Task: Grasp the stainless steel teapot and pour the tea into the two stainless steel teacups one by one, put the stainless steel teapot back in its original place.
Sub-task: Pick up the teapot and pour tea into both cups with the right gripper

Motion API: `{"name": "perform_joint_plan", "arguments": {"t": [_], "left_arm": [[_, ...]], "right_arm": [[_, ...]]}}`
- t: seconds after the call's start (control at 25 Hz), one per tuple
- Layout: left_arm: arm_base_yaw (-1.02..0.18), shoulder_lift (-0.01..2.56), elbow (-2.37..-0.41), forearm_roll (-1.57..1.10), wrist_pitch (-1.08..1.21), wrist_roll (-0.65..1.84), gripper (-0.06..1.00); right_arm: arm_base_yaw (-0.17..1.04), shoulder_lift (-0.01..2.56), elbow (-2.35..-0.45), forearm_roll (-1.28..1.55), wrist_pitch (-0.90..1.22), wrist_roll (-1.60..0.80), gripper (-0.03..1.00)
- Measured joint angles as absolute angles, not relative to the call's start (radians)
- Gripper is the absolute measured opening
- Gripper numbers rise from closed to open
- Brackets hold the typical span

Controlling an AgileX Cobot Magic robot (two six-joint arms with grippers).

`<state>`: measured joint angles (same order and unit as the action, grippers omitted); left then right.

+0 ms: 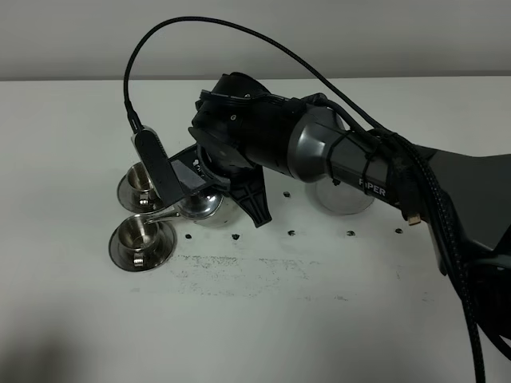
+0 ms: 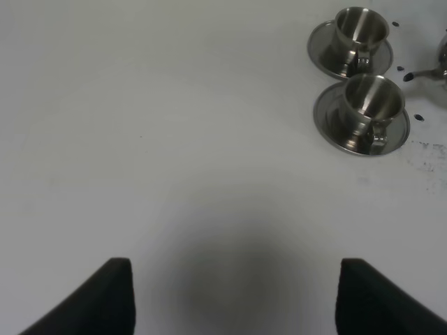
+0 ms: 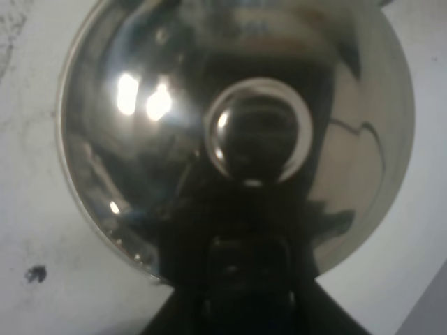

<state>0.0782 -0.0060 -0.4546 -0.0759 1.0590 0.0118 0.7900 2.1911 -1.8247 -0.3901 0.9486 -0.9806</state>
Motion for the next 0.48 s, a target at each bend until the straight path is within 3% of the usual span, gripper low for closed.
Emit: {"name": "perform_joint_plan", "arguments": {"t": [0.48], "left_arm": [[0.078,-0.006,-0.455,-0.076,1.059,0.012,0.59]], "right_arm": [[0.828,2.209,-1.825,-0.497,0.916,-0.963,0.19]]}}
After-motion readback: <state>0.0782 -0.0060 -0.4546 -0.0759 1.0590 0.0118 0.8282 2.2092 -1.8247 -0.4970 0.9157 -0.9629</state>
